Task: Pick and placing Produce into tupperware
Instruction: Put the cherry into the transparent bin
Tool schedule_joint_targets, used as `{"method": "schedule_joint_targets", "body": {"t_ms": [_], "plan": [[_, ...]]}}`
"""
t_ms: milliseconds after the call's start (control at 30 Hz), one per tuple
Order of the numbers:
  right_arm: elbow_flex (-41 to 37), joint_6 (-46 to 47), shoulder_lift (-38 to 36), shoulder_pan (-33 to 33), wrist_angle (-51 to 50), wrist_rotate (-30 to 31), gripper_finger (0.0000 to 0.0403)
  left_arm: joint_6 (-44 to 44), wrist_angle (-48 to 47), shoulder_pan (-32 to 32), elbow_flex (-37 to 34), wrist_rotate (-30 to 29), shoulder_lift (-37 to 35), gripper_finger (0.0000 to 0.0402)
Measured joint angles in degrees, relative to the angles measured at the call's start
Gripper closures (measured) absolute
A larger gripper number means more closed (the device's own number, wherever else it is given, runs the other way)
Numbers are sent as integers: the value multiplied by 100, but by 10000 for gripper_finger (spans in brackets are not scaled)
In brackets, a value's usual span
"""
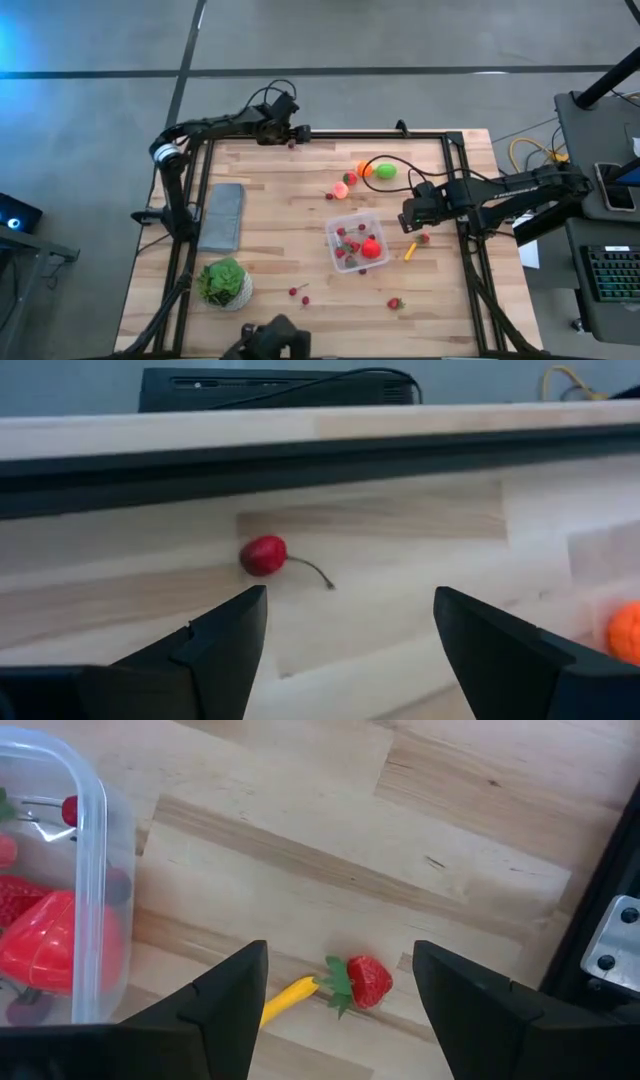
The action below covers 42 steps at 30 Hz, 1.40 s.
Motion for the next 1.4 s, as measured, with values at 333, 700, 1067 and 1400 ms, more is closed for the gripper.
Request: {"method": "schedule_joint_targets", "body": {"t_ms": [333,700,1067,1400], "plan": [[-37,4,0,0,0,148,160,-4,-888,258,635,-61,699,130],[-39,20,2,0,0,166,163,45,-838,309,627,-92,920,130],[-39,19,2,0,-23,160,163,39,-686,295,654,-63,1049,155],[-39,19,2,0,-33,156,163,68,-495,291,624,-74,1062,220]]}}
